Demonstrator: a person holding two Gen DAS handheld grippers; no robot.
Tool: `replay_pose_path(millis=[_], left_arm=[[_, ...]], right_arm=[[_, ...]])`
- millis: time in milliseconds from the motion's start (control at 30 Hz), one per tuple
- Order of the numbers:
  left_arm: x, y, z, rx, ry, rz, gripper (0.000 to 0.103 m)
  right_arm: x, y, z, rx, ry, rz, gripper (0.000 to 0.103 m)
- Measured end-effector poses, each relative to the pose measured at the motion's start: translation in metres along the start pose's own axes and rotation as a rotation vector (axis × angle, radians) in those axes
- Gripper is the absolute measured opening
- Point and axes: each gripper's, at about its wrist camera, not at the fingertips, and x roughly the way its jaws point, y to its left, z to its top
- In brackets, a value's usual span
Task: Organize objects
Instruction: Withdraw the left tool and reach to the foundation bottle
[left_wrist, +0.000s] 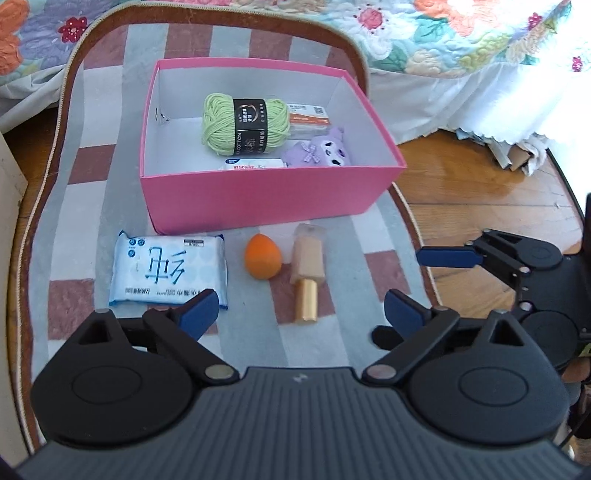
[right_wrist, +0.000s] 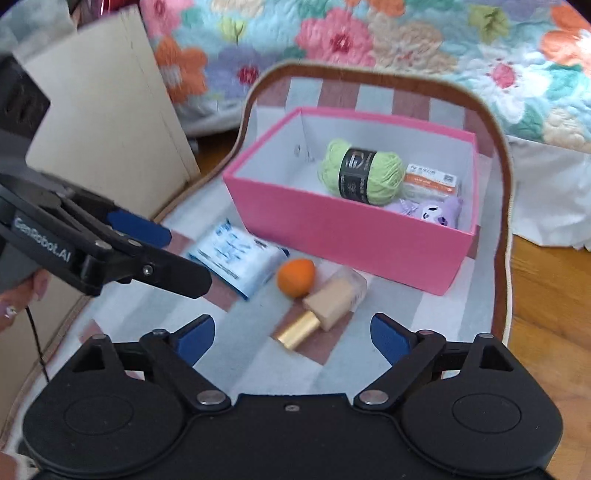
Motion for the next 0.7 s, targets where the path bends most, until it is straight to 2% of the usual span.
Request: replay_pose_path(millis=[67,167,300,367,467,567,633,700], left_arm=[[0.015,0.004,0.001,-0.02,-0.005,0.005,0.097],[0.038,0.009,0.004,-0.075,0.003,0.056,0.097],[0.058,0.007,0.006,-0.049,-0.006,0.09,0.096],[0.063,0.006,0.006,-0.049,-0.023,0.118,0.093],[0.066,0.007,0.005,-0.043,-0.038,0.102,0.091],[0.07,0.008,0.005,-0.053,-0.048,0.088,0.09],[0.074,0.009,0.007,-0.089,-0.033,0.064,0.09],[0.08,0.011,0.009,-0.148,0.001,0.024,0.09]], right_arm=[[0.019,-0.005,0.005,0.001,0.008,0.016,0.094],[0.049,-0.011,0.012,0.008,0.051,0.022,0.094],[0.079,-0.014,0.01,-0.003,0.039,-0.037,0.094],[0.09,-0.019,0.003,0.054,0.026,-0.064,0.094],[0.101,-0.026,-0.003,0.136,0.07,-0.025,0.09],[0.1,-0.028,-0.002,0.075,0.024,-0.069,0.091],[0.103,-0.032,0.0,0.062,0.015,-0.075,0.091],[0.107,-0.039,0.0,0.124,0.048,-0.022,0.091]])
